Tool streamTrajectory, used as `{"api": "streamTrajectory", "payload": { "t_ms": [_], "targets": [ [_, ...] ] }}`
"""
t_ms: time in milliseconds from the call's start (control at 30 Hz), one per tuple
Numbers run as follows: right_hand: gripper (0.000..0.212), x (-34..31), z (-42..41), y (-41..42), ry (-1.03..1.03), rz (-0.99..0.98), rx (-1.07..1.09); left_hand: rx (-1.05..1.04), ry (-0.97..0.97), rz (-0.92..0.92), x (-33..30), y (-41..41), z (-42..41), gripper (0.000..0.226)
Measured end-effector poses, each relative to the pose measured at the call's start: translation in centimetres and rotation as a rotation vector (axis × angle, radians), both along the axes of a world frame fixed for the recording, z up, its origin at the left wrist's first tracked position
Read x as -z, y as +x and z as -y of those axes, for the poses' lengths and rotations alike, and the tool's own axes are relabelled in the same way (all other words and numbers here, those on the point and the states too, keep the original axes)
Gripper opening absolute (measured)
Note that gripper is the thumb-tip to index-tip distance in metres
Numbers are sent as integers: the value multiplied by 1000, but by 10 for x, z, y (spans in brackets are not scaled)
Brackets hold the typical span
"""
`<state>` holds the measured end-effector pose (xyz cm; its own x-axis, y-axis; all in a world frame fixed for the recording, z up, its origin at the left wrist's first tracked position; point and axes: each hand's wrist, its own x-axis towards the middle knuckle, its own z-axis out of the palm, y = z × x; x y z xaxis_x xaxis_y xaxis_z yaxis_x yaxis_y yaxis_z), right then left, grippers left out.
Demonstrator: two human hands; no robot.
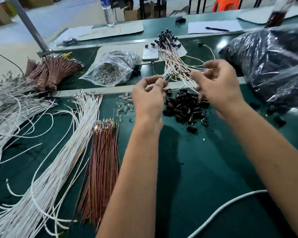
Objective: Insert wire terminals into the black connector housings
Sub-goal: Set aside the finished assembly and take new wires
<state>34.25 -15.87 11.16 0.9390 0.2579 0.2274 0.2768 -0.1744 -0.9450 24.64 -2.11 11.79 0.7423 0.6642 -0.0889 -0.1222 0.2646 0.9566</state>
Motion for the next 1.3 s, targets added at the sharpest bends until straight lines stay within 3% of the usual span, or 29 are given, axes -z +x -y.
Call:
{"api": "streamTrajectory", "payload": {
  "t_ms": [67, 167, 267, 367, 400, 467, 533, 600, 900, 1300],
  "targets": [
    [33, 13, 5, -12, 58, -119, -40, -50, -206, 154, 8, 15, 21, 9],
    [46, 30, 11, -28, 107, -215, -50, -94, -369, 275, 17, 29, 36, 10],
    [64, 37, 15, -34, 157, -272, -32, -99, -371, 332, 22, 34, 39, 12],
    [85, 45, 15, -38, 188, -309, -28, -93, -214, 359, 27, 32, 37, 12],
    [82, 46, 15, -40, 157, -278, -26, -80, -132, 360, 28, 30, 35, 12],
    [53, 48, 17, -40, 63, -140, -45, -33, -30, 374, 31, 26, 32, 13],
    [17, 46, 19, -41, -4, -24, -124, 10, -49, 394, 33, 21, 31, 16],
    [5, 45, 17, -43, -48, -5, -202, 51, -95, 402, 34, 18, 38, 19],
    [15, 41, 22, -46, 110, -138, -176, 33, -28, 377, 41, 16, 58, 22],
    [17, 37, 23, -49, -61, -187, -229, 50, -51, 377, 44, 11, 61, 20]
  ]
}}
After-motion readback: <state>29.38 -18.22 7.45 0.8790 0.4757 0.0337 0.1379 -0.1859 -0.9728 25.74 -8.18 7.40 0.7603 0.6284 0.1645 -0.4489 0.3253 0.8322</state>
